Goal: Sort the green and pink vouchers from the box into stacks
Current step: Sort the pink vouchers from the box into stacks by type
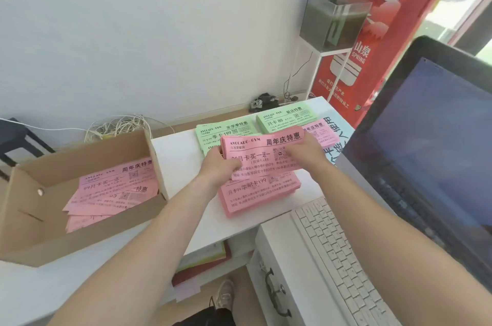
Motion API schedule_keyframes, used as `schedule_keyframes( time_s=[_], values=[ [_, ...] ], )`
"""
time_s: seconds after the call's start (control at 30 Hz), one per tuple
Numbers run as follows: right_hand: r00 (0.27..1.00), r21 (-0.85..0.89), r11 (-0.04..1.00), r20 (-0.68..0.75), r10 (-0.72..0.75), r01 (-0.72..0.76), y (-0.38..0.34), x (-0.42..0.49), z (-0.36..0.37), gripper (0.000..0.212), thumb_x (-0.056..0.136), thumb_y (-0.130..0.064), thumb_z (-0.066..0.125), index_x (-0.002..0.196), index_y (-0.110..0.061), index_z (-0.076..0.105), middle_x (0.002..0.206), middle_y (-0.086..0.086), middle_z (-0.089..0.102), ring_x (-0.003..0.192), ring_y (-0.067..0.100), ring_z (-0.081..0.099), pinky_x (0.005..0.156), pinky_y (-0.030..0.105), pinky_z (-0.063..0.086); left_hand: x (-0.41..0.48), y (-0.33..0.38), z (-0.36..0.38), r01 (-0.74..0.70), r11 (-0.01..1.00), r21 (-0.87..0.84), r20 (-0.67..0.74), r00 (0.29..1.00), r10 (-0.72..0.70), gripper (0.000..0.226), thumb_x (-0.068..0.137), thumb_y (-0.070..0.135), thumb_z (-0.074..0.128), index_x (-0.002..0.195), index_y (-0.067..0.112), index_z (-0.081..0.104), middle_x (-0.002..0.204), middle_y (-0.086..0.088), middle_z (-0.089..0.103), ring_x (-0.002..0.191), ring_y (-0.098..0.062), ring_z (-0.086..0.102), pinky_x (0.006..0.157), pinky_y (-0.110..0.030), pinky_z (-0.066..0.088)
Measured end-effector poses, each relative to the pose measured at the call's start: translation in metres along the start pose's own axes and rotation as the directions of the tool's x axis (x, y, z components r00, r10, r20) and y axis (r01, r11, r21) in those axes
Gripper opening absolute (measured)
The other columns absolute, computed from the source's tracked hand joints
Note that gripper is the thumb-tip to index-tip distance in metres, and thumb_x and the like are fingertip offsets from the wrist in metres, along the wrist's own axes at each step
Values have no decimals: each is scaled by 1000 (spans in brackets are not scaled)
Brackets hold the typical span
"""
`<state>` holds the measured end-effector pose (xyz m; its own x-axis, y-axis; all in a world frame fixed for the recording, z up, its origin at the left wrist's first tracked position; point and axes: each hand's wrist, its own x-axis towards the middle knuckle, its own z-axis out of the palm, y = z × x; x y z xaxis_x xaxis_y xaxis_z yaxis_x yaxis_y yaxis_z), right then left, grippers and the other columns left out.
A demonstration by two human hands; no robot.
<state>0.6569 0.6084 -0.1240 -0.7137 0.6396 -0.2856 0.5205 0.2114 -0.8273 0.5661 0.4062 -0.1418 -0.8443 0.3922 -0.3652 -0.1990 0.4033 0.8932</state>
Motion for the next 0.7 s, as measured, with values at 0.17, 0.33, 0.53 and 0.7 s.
schedule_keyframes(
  time_s=[0.17, 0.33, 0.53, 0.7],
  values=[
    [989, -226, 964, -79, 126, -141, -8, 73, -28, 19, 91, 0, 55, 84, -16, 63, 86, -2, 65, 83, 20, 62, 76, 32, 51, 70, 15, 52, 102, 995, -19, 153, 983, -98, 32, 85, 7, 72, 111, 16, 55, 107, -3, 71, 95, -23, 71, 88, -45, 60],
    [951, -353, 887, -191, 242, -297, 2, 136, -53, 24, 88, -3, 58, 110, -4, 68, 99, 9, 69, 91, 28, 64, 77, 34, 54, 122, 32, 103, 164, 987, -3, 265, 951, -157, 24, 90, 13, 73, 109, 14, 59, 104, 1, 69, 95, -20, 68, 85, -34, 55],
    [921, -397, 835, -240, 305, -380, 16, 181, -70, 19, 88, -8, 61, 106, -12, 66, 92, 2, 70, 75, 19, 68, 64, 35, 60, 148, 28, 148, 215, 977, 5, 349, 915, -204, 34, 90, 11, 73, 122, 15, 62, 118, -4, 71, 83, -15, 71, 81, -33, 60],
    [922, -413, 829, -245, 298, -378, 17, 203, -61, 15, 90, -9, 53, 95, -19, 63, 93, 0, 70, 80, 23, 68, 78, 41, 62, 159, 26, 156, 341, 936, -88, 347, 891, -292, 18, 95, 10, 63, 113, 14, 65, 108, -8, 73, 93, -26, 73, 86, -45, 61]
  ],
)
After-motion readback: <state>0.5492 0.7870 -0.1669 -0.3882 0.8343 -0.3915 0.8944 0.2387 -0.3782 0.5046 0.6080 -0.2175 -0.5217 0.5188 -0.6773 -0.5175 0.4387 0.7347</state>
